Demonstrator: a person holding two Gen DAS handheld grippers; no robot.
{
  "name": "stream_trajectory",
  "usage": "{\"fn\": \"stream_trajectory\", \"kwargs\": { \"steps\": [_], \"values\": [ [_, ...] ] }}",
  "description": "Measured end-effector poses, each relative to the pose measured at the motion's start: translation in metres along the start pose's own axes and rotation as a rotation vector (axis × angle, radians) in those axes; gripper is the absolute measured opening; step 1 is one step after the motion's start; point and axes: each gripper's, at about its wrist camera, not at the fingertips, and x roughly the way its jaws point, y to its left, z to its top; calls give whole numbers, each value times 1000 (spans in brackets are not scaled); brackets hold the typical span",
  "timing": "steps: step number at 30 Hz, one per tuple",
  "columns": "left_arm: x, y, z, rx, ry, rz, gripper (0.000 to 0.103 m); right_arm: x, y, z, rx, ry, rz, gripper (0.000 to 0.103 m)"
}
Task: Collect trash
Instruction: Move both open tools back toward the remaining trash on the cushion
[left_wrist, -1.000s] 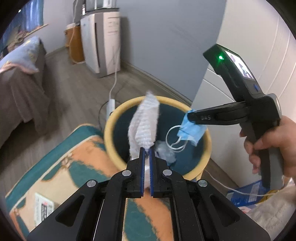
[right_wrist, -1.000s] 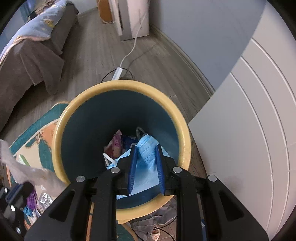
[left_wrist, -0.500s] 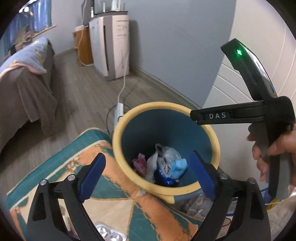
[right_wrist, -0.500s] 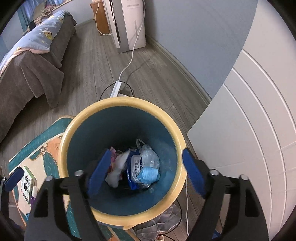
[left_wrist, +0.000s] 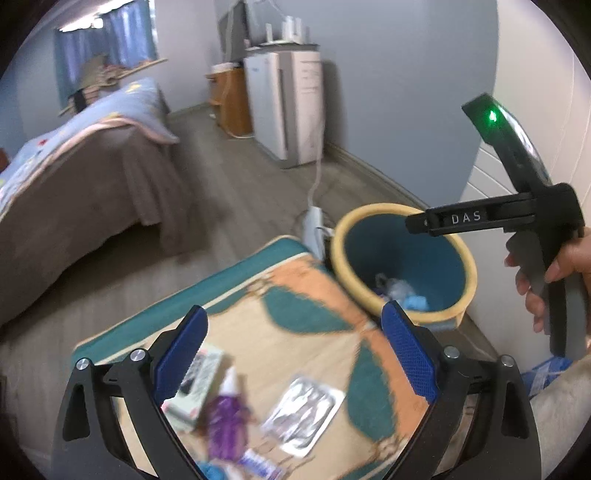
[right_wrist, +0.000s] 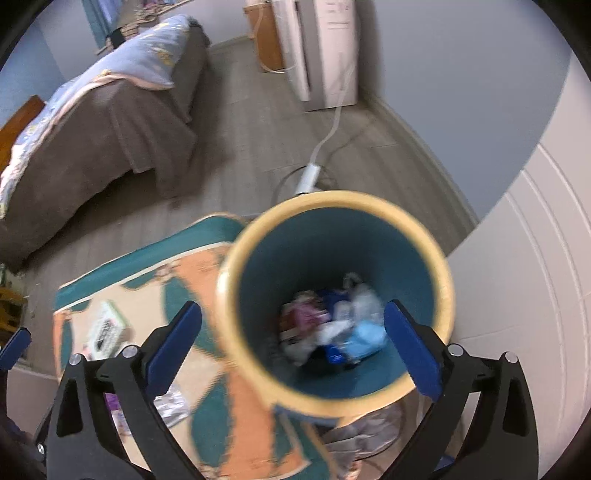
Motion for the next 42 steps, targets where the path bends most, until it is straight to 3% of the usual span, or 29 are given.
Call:
{"fn": "stream_trajectory", "kwargs": {
  "steps": [11,15,21,28,42],
  "values": [
    [-88,89,-62,-207,-11,181,96,-10,92,-42,-66,47,120,97],
    [-102,110,-83,-237,15,260,96,-10,129,-61,-151,58,115,97],
    [-114,137,-109,-278,41,315,96,-10,169,-84,-232,70,122,97],
    [-113,154,-120,-304,50,325,96,0,190,-95,-312,74,68,97],
    [-85,165,-122,-352,97,301,97,36,185,-104,-295,157,32,97]
  ]
}}
